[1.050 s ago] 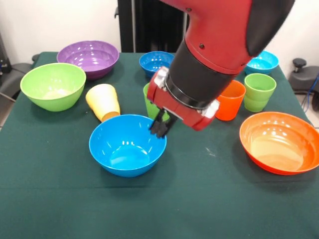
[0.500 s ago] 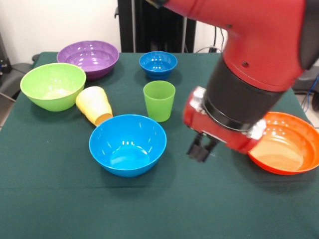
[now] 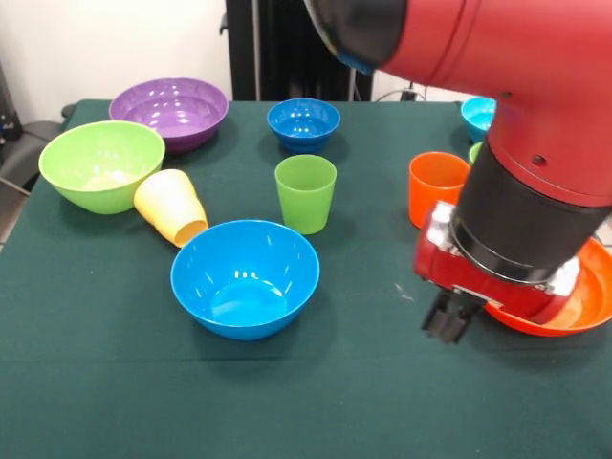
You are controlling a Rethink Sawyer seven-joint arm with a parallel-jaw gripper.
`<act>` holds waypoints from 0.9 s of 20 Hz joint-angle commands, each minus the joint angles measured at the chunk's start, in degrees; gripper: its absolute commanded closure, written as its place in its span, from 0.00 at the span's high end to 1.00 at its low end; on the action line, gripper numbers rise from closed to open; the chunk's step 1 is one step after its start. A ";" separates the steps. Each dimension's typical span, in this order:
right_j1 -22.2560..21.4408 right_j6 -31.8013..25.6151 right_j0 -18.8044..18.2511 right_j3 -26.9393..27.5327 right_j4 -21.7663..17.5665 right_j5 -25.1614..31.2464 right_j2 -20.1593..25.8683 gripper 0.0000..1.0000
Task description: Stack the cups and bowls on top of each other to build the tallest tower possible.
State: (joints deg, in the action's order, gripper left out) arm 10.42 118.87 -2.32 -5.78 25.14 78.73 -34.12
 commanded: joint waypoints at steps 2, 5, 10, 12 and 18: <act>3.86 3.84 -1.10 3.34 8.37 1.50 -6.99 0.00; 4.59 4.59 -1.29 3.85 13.05 1.93 -11.72 0.00; 4.82 7.74 0.00 2.73 17.97 1.21 -16.01 0.00; 4.65 8.04 0.51 2.03 18.75 0.60 -16.86 0.00; 2.47 8.54 1.91 -0.97 19.69 2.26 -17.47 0.00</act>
State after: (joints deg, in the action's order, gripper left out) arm 14.67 118.87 -1.77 -2.97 43.68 78.69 -50.17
